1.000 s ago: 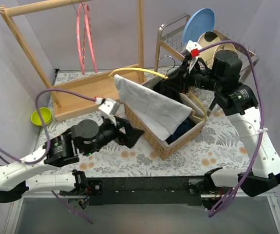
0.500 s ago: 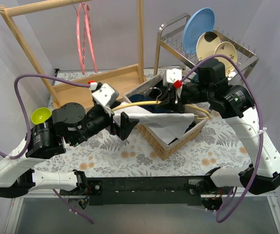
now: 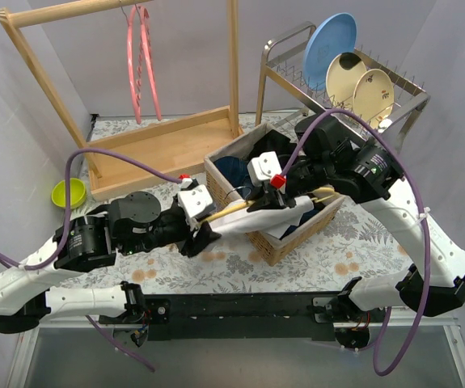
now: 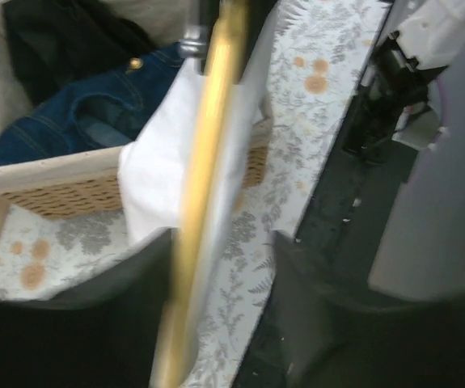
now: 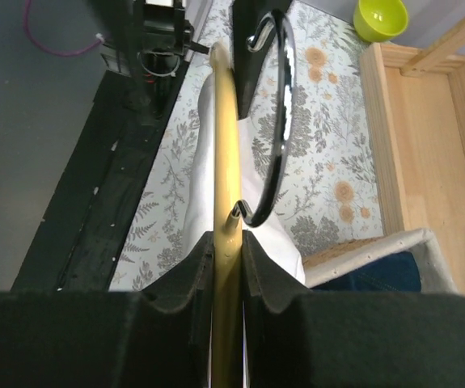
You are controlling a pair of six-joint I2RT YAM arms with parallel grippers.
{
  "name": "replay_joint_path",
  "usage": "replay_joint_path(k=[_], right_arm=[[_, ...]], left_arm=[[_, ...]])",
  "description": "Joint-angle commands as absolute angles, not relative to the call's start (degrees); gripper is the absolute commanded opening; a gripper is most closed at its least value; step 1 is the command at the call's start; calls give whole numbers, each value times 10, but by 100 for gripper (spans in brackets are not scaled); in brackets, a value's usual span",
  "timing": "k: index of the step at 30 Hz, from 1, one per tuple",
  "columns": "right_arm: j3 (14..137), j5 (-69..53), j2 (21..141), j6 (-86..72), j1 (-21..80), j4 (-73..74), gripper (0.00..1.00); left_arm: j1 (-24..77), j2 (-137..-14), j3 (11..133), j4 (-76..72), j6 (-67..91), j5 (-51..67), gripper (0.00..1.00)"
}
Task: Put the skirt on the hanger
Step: Pass the hanger from the right arm to the left, then pass the hanger from the left arm to the right
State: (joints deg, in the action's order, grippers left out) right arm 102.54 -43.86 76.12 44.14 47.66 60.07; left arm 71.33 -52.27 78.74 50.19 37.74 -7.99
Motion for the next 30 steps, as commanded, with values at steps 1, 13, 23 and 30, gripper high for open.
replay_joint_path(k=[1,13,23,30], right_arm=[[1039,-487,761,468,490,591,1],[980,-462,743,461,477,594,41],[949,-505,751,481,407,634,44],[983,-523,769,456,375,647,1]], left_arm=[[712,-515,752,494,373,-47,26],[713,-438,737,473,361,-148,0],[713,-414,770,516,354,-178,0],[713,-408,778,503,352,-220,0]])
